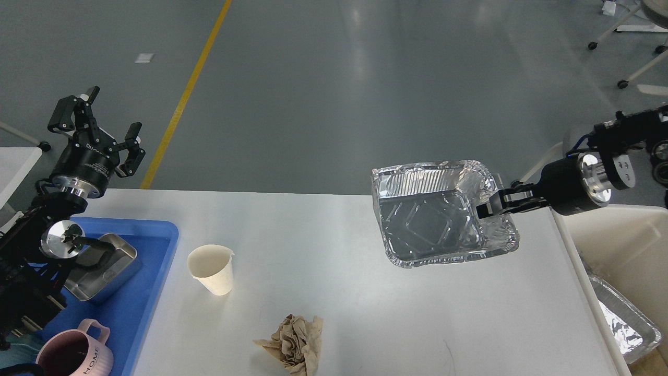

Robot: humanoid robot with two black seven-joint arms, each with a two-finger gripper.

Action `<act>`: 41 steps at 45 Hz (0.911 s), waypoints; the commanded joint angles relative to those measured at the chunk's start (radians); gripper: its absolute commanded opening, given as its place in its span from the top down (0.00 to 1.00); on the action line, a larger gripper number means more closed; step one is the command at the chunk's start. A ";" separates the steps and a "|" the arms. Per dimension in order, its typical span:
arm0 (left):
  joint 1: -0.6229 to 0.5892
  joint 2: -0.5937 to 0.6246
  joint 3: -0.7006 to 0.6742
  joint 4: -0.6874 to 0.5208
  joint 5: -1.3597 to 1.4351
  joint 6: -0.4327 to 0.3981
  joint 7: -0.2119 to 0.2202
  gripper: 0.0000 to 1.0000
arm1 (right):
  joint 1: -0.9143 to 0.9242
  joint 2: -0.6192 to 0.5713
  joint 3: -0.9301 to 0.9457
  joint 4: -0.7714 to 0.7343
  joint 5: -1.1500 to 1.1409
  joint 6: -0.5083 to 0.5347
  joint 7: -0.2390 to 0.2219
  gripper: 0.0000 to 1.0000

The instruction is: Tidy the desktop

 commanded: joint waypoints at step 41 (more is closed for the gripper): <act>-0.057 0.235 0.357 -0.100 0.275 0.069 -0.021 0.04 | 0.068 0.299 -0.098 -0.124 -0.009 0.004 -0.060 1.00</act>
